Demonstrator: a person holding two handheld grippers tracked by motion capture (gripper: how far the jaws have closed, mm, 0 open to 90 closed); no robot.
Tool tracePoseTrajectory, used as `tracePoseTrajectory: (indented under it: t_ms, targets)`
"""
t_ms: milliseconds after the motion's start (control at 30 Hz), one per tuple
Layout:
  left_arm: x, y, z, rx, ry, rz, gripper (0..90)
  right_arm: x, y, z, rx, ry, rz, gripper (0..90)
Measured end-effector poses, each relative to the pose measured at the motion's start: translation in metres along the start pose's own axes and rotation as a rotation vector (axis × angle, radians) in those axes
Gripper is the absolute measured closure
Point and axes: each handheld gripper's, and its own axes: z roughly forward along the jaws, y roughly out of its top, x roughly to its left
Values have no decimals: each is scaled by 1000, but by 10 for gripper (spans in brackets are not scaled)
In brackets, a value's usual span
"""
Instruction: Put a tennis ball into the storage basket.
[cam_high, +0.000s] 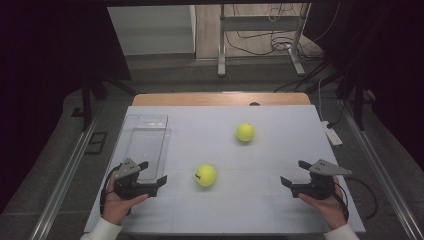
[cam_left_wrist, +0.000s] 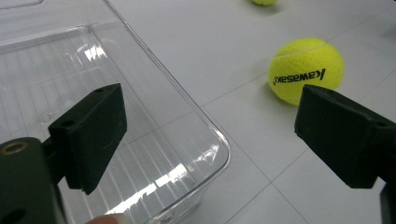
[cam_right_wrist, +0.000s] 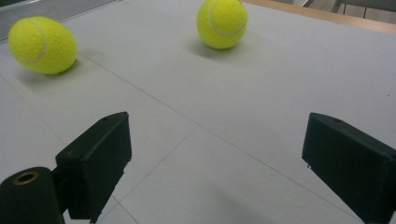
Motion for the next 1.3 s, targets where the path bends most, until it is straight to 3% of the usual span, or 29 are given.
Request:
tracePoseTrajectory:
  t_ms: [800, 1300]
  targets:
    - [-2, 7, -6, -16, 0, -8, 105, -2, -1, 3, 12, -3, 9, 85]
    - [-8, 17, -7, -14, 1, 21, 113, -2, -2, 5, 21, -6, 8, 85]
